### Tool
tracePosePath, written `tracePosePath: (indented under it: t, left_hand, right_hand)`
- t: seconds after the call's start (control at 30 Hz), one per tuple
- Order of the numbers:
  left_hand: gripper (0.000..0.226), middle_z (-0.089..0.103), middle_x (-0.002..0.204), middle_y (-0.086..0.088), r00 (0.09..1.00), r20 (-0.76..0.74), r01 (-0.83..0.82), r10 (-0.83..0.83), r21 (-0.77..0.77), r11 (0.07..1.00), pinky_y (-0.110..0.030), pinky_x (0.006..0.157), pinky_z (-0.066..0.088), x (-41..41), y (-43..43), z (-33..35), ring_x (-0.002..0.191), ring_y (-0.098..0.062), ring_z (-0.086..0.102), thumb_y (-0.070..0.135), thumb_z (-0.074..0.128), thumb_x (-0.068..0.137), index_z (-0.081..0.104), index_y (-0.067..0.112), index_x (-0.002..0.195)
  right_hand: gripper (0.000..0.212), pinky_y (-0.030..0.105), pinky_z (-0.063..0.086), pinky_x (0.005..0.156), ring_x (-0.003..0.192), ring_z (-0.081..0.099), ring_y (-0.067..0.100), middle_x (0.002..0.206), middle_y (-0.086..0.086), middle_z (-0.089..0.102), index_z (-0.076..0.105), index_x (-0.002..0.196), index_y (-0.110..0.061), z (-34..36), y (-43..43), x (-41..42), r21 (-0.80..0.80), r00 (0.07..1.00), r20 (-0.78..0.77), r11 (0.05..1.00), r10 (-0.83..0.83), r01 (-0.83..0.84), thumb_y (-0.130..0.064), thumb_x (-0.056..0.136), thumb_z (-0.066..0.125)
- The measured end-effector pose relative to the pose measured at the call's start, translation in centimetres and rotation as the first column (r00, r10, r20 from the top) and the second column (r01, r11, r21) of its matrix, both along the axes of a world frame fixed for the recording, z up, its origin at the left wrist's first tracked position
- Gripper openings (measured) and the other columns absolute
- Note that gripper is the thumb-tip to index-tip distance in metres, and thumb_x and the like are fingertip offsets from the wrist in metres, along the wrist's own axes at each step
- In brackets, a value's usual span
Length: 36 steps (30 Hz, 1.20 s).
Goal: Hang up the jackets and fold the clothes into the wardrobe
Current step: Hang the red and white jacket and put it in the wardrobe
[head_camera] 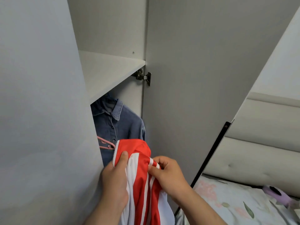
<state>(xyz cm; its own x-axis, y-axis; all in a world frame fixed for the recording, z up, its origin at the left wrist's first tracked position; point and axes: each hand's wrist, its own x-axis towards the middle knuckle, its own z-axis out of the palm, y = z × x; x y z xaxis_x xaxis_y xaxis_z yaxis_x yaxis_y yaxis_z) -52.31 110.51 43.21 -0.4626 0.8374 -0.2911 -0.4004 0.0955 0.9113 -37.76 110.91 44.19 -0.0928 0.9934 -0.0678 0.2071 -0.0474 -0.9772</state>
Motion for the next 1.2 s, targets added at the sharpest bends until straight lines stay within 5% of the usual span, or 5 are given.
tracePosePath:
  t: [0.43, 0.63, 0.73, 1.03, 1.2]
  left_hand:
    - [0.021, 0.074, 0.098, -0.013, 0.983, 0.015, -0.178, 0.183, -0.170, 0.969, -0.044, 0.093, 0.053, 0.7, 3.2, -4.2, 0.093, -0.031, 0.070, 0.023, 0.069, 0.089, 0.072, 0.007, 0.103]
    - [0.006, 0.074, 0.072, 0.009, 0.968, -0.129, -0.241, 0.215, -0.249, 0.938, -0.023, 0.062, 0.047, 0.4, 3.9, -6.0, 0.066, -0.007, 0.070, 0.026, 0.070, 0.088, 0.069, 0.020, 0.089]
    - [0.025, 0.075, 0.099, -0.005, 0.976, -0.174, -0.183, 0.133, -0.316, 0.931, -0.035, 0.080, 0.053, 0.4, 4.4, -6.3, 0.092, -0.020, 0.070, 0.026, 0.063, 0.093, 0.070, 0.008, 0.110]
    - [0.012, 0.060, 0.071, 0.009, 0.963, -0.193, -0.256, 0.190, -0.421, 0.870, -0.028, 0.080, 0.042, 0.0, 4.3, -5.9, 0.071, -0.010, 0.058, 0.030, 0.076, 0.082, 0.065, 0.026, 0.077]
    - [0.037, 0.063, 0.086, -0.003, 0.947, -0.226, -0.306, 0.229, -0.411, 0.859, -0.031, 0.088, 0.044, 0.0, 4.5, -6.1, 0.084, -0.023, 0.061, 0.026, 0.078, 0.081, 0.068, 0.009, 0.112]
  right_hand:
    - [0.018, 0.035, 0.052, 0.073, 0.068, 0.057, 0.010, 0.079, 0.017, 0.068, 0.070, 0.077, -0.007, -2.8, 12.0, -2.4, 0.133, 0.961, 0.093, 0.954, 0.259, -0.270, -0.021, 0.088, 0.066]
    - [0.024, 0.026, 0.051, 0.081, 0.089, 0.064, 0.009, 0.097, -0.004, 0.072, 0.073, 0.097, -0.021, -1.9, 14.8, -8.2, 0.268, 0.872, 0.360, 0.858, 0.332, -0.438, -0.040, 0.083, 0.069]
    - [0.042, 0.032, 0.050, 0.084, 0.103, 0.063, 0.022, 0.111, 0.005, 0.068, 0.064, 0.110, -0.017, -2.4, 15.3, -10.5, 0.190, 0.748, 0.521, 0.798, 0.411, -0.572, -0.049, 0.083, 0.066]
    - [0.037, 0.037, 0.047, 0.093, 0.112, 0.059, 0.034, 0.121, 0.021, 0.061, 0.055, 0.118, -0.005, -5.3, 18.1, -14.3, 0.056, 0.651, 0.632, 0.813, 0.421, -0.580, -0.034, 0.096, 0.052]
    - [0.021, 0.029, 0.047, 0.078, 0.101, 0.064, 0.034, 0.110, 0.017, 0.066, 0.063, 0.105, -0.005, -6.9, 18.7, -14.7, 0.002, 0.553, 0.666, 0.741, 0.500, -0.672, -0.013, 0.086, 0.063]
